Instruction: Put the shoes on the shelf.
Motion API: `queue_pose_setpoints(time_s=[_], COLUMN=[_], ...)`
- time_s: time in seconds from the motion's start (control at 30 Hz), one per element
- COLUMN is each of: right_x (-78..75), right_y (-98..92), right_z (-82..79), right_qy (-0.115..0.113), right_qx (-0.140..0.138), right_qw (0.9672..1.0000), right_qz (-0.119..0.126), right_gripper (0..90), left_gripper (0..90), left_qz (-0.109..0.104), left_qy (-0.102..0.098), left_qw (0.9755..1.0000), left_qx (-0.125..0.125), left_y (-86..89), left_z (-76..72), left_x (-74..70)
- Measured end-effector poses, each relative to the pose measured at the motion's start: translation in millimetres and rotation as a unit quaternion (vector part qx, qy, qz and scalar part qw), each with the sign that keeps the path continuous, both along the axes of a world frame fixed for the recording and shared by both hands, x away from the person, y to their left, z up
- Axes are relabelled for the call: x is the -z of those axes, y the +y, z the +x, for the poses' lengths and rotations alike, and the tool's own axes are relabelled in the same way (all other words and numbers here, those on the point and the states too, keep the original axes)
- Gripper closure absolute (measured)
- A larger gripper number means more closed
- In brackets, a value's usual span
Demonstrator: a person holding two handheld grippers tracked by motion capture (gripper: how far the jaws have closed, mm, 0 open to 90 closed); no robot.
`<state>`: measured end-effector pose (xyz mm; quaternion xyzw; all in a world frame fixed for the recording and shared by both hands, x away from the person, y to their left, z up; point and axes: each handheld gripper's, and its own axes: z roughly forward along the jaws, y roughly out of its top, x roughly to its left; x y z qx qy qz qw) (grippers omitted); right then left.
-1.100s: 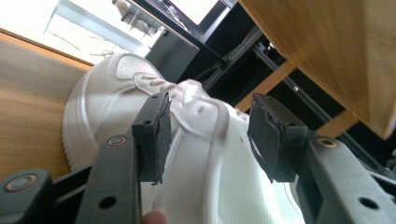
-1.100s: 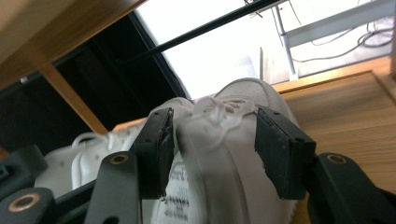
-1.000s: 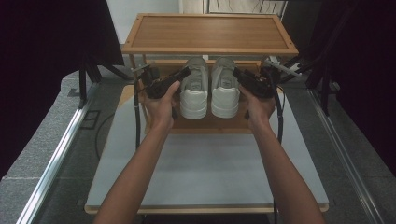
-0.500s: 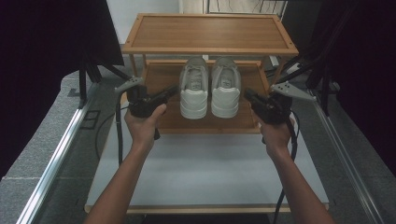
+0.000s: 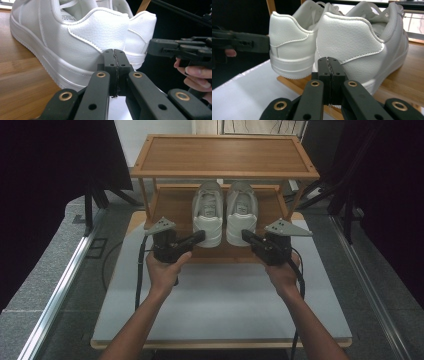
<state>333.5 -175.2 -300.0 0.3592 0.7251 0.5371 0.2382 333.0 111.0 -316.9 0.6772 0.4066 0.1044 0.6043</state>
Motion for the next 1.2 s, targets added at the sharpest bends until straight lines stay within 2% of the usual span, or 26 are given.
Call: queue_pose_setpoints(time_s=[0.1,0.23,0.33,0.53,0.77,0.97,1.07,1.2], right_x=[-1.3,-1.3,-1.2,0.0,-0.4,0.6,0.9,0.7], right_y=[0.1,2.0,1.5,-0.8,-0.2,-2.9,-3.8,-3.9], right_z=[4.0,9.5,14.2,20.8,21.2,21.5,21.9,21.9], right_qy=[0.006,0.004,0.009,0.017,0.013,0.02,0.023,0.023], right_qx=[-0.004,0.005,0.014,0.019,0.019,0.015,0.013,0.013], right_qw=[1.0,1.0,0.9998,0.9994,0.9996,0.9993,0.9991,0.9992], right_qz=[0.003,0.0,0.006,0.025,0.019,0.029,0.033,0.031], right_gripper=[89.7,89.8,89.8,89.8,89.8,89.7,89.7,89.7], left_gripper=[90.0,90.0,90.0,90.0,90.0,90.0,90.0,90.0], left_qz=[-0.015,-0.016,-0.018,-0.018,-0.015,-0.008,-0.012,-0.008], left_qy=[0.008,0.009,0.008,-0.001,-0.002,-0.006,0.0,-0.004], left_qw=[0.9998,0.9998,0.9998,0.9998,0.9999,0.9999,0.9999,0.9999], left_qx=[0.006,0.006,0.004,0.001,0.001,-0.001,0.001,-0.007], left_y=[1.6,2.6,2.1,1.4,0.5,-1.9,-5.2,-6.7], left_z=[2.1,2.0,1.6,1.2,2.3,3.9,9.5,14.1], left_x=[0.9,1.8,2.4,3.8,2.5,2.3,2.4,0.1])
